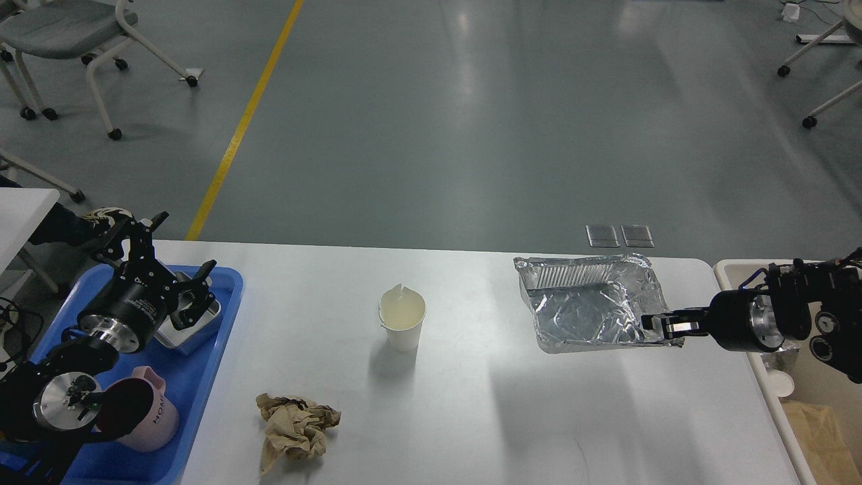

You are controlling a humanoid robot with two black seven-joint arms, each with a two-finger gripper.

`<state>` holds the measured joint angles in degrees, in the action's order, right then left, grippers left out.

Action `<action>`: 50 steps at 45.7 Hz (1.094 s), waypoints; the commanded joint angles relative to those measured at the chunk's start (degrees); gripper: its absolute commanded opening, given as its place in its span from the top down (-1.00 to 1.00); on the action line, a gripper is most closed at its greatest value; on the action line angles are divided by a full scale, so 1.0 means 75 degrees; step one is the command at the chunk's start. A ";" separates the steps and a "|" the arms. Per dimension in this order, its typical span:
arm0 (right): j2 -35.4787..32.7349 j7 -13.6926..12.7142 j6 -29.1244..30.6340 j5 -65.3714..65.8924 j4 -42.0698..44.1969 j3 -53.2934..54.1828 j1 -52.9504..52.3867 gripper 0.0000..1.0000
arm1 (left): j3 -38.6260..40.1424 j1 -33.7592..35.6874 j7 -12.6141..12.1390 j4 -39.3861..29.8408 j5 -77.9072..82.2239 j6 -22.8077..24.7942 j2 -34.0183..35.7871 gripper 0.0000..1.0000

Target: Tidy desktop

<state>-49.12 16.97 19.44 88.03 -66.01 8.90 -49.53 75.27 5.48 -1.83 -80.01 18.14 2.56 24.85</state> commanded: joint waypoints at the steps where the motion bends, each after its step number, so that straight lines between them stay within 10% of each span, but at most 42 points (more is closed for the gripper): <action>1: 0.0057 -0.0036 -0.0026 -0.0019 0.0013 -0.0062 -0.0041 1.00 | 0.0311 -0.0039 0.0057 -0.0113 0.0346 -0.0024 -0.0031 -0.92; 14: -0.0025 -0.0048 -0.0026 -0.0019 0.0013 -0.0074 -0.0006 1.00 | 0.0300 -0.0214 0.0104 -0.0511 0.0628 -0.0457 0.0260 -0.90; 50: 0.0057 -0.0071 -0.0026 -0.0147 0.0013 -0.0086 -0.0018 1.00 | -0.0883 -0.1187 0.0127 -0.1671 0.0745 -0.0505 0.6038 -0.90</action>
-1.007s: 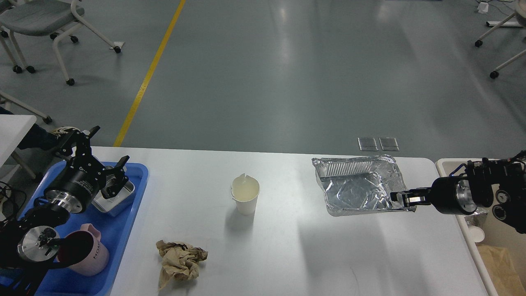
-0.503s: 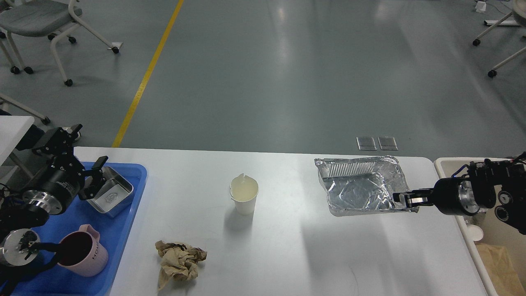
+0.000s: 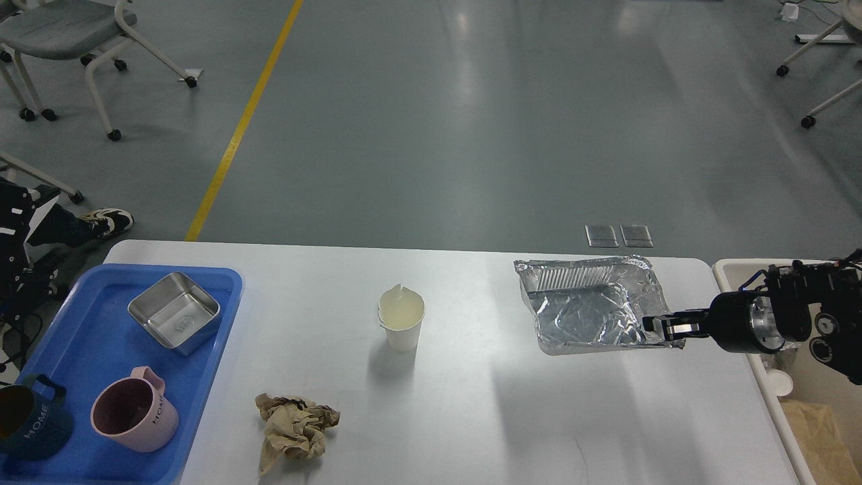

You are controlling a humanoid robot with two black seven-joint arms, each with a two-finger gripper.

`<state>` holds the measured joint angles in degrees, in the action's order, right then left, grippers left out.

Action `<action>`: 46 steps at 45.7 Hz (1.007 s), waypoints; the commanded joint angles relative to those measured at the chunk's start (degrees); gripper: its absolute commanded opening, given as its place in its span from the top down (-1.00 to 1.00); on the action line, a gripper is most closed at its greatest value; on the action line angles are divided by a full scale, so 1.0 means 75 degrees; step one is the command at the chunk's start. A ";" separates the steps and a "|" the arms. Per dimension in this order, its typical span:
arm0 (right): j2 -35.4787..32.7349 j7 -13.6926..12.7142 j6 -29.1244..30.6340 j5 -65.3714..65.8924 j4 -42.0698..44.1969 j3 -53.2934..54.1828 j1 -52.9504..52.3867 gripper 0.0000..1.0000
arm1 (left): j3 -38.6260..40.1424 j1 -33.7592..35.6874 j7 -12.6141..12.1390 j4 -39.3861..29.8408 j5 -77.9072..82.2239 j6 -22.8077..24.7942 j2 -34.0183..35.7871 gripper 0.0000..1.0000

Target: Tidy desktop

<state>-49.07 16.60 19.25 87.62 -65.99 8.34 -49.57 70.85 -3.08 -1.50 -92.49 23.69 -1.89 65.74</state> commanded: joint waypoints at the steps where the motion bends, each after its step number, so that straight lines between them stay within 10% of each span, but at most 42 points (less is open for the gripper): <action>1: 0.0050 -0.0033 0.0000 -0.0092 -0.0002 0.0001 -0.0012 1.00 | -0.0341 -0.0047 0.0094 -0.0020 0.0005 0.0112 0.0668 -0.90; 24: 0.0109 -0.0045 0.0000 -0.0092 0.0009 -0.0011 0.0000 1.00 | -0.0763 0.0000 0.0176 -0.0231 0.0332 0.0534 0.2415 -0.90; 46: 0.0214 -0.0057 0.0000 -0.0092 -0.0002 -0.0011 -0.0012 1.00 | -0.0844 0.1042 0.0012 -0.0044 0.3098 0.2139 0.0728 -0.90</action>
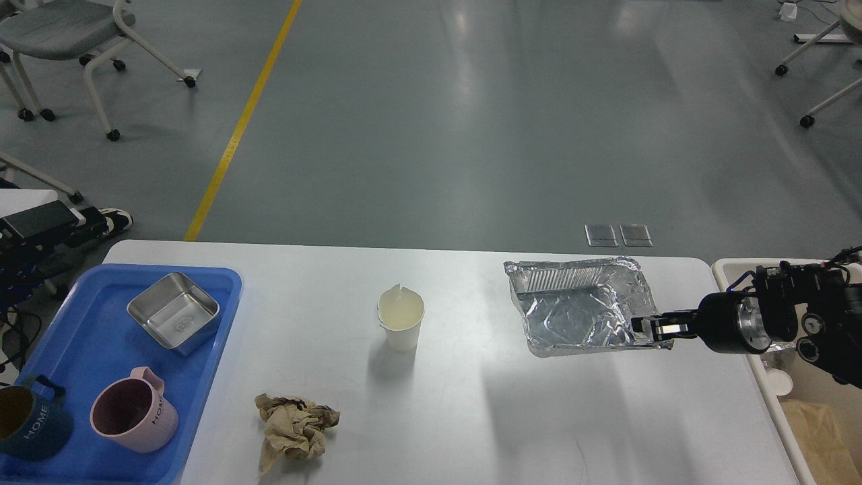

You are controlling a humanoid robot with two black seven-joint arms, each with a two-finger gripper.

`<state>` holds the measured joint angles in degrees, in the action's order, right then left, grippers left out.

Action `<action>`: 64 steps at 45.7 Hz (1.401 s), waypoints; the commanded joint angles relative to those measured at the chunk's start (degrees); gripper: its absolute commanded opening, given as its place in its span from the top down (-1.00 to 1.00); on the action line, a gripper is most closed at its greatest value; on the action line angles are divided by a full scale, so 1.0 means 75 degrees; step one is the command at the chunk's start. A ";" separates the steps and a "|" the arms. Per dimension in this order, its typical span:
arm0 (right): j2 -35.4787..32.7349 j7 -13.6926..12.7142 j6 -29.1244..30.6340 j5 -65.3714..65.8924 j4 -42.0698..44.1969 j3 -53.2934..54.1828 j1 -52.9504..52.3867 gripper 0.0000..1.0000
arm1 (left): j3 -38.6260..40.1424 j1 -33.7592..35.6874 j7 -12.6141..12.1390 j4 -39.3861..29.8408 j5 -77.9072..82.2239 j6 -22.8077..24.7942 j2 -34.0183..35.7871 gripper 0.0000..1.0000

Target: Tidy desktop

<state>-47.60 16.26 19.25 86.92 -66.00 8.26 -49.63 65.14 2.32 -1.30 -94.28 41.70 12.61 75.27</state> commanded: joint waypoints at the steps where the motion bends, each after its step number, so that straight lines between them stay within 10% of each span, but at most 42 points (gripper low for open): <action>1: 0.0007 -0.0011 0.0000 0.0001 -0.0001 0.0001 -0.0004 1.00 | -0.0154 0.0417 -0.0014 0.0254 0.0814 0.0217 -0.0624 -0.90; 25: -0.0051 -0.0046 0.0000 -0.0034 -0.0059 0.0001 0.0020 1.00 | -0.5555 0.5045 -0.0085 0.2433 0.1073 -0.0849 -0.3178 -0.88; 64: -0.0145 -0.0046 -0.0059 -0.0046 -0.0071 0.0012 0.0066 1.00 | -0.8170 0.6453 -0.0096 0.4953 0.1073 -0.1013 -0.6917 -0.74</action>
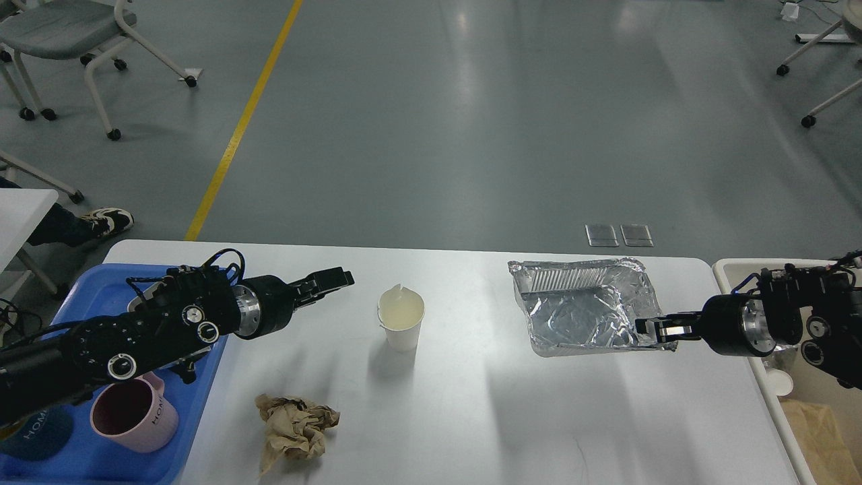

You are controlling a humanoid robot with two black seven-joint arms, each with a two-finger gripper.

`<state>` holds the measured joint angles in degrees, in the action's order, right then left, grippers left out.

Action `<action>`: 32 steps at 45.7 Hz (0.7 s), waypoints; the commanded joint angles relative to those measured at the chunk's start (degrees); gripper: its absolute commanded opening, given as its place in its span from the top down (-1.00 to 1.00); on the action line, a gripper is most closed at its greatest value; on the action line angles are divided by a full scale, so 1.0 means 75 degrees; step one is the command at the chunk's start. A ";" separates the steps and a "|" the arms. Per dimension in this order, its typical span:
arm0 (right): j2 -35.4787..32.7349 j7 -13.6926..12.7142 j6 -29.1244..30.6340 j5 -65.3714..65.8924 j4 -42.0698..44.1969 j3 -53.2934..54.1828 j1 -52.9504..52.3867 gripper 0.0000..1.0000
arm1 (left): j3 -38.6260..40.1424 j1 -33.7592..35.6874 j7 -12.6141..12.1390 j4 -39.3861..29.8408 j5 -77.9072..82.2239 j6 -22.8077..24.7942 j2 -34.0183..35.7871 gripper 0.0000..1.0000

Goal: Tidy desktop
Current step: 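Reach the left gripper to the white paper cup and grasp it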

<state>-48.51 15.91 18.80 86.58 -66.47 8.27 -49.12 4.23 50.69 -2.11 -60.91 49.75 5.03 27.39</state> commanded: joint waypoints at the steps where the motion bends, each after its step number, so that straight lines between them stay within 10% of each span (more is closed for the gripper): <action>1: -0.0024 0.0000 0.0001 0.0000 -0.0008 0.0011 -0.0002 1.00 | -0.0060 0.0003 0.0023 0.0596 0.0011 -0.0003 -0.0627 -0.74; 32: -0.0129 0.0012 -0.0046 -0.0059 -0.0008 0.0011 0.0033 1.00 | -0.1279 0.0378 0.0058 0.1406 0.0093 -0.0202 -0.1988 -0.43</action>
<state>-49.40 15.97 18.54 86.48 -66.54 8.36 -48.88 -5.15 53.46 -1.70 -50.39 50.51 3.59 11.98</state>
